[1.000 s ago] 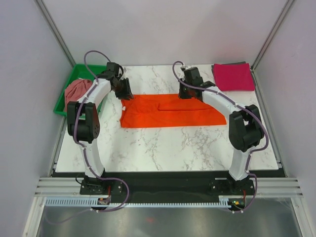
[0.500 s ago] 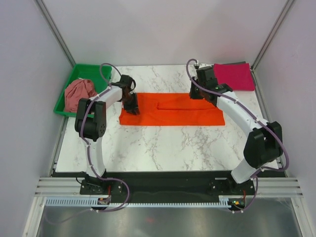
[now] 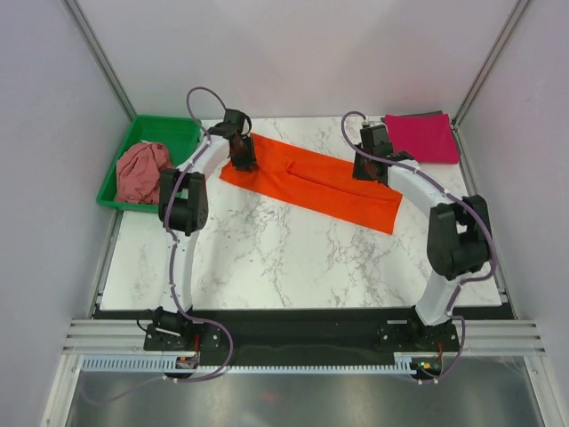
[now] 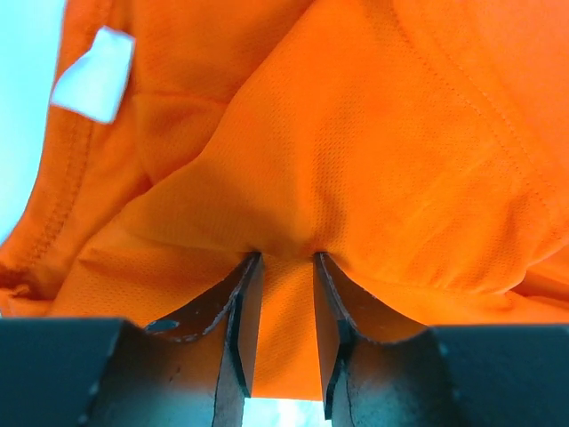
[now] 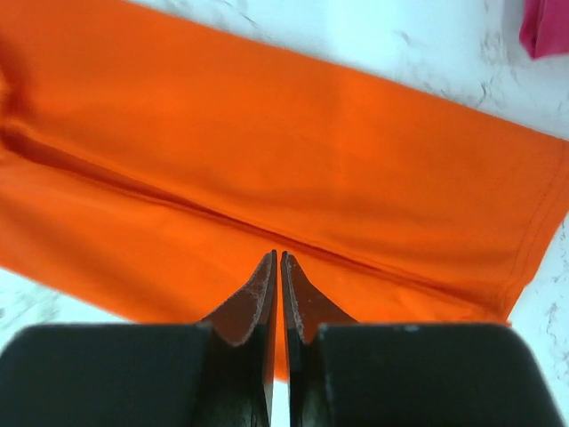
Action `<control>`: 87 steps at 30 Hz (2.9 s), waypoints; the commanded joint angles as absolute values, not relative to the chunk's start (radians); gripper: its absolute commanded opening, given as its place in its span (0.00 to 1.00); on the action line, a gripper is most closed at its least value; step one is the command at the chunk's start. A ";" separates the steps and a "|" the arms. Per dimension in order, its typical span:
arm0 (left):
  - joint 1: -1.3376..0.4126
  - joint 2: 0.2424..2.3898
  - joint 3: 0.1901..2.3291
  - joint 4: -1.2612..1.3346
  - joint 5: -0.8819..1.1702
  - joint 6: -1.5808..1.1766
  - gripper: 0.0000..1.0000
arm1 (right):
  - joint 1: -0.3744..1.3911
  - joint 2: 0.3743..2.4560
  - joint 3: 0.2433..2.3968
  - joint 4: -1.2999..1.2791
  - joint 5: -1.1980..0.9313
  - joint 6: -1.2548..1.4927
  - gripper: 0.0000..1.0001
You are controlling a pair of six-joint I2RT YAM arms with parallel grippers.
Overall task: Fold and stack the t-shirts
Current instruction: Fold the tshirt
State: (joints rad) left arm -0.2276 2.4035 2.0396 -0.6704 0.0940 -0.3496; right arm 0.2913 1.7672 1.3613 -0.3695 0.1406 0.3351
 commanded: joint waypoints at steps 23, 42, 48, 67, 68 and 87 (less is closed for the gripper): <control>-0.196 2.079 1.881 -0.637 0.339 -0.337 0.53 | 0.227 1.840 1.122 -0.321 0.169 0.393 0.10; -0.207 1.962 1.535 -0.486 0.370 -0.452 0.49 | 0.394 1.371 1.010 -0.482 0.236 0.681 0.17; -0.219 2.181 1.721 -0.419 0.413 -0.508 0.43 | 0.396 1.330 1.091 -0.460 0.186 0.634 0.17; -0.201 2.618 2.288 -0.414 0.320 -0.499 0.43 | 0.394 1.367 1.118 -0.339 0.172 0.568 0.16; -0.193 2.644 2.319 -0.416 0.333 -0.502 0.43 | 0.394 1.374 1.118 -0.324 0.175 0.561 0.17; -0.432 1.858 1.617 -0.339 0.431 -0.463 0.37 | 0.391 1.184 1.150 -0.466 0.129 0.519 0.17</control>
